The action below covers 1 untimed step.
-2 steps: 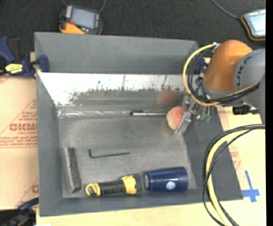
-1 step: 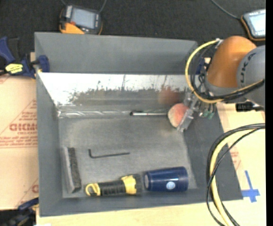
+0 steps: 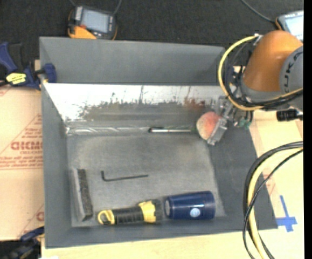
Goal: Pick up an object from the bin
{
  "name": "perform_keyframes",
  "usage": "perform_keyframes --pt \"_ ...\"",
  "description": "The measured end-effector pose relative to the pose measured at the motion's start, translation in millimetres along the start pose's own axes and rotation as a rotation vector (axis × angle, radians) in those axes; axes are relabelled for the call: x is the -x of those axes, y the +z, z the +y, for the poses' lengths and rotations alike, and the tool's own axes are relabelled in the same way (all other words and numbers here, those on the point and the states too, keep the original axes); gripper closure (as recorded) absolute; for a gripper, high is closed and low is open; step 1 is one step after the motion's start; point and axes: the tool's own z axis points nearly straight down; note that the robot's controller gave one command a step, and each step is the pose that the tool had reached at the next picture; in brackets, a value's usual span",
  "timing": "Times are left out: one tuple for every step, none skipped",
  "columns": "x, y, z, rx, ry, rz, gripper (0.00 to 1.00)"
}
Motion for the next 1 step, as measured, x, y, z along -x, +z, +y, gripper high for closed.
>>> perform_keyframes --pt "2.0 -16.8 0.1 0.001 -0.002 -0.007 1.0"
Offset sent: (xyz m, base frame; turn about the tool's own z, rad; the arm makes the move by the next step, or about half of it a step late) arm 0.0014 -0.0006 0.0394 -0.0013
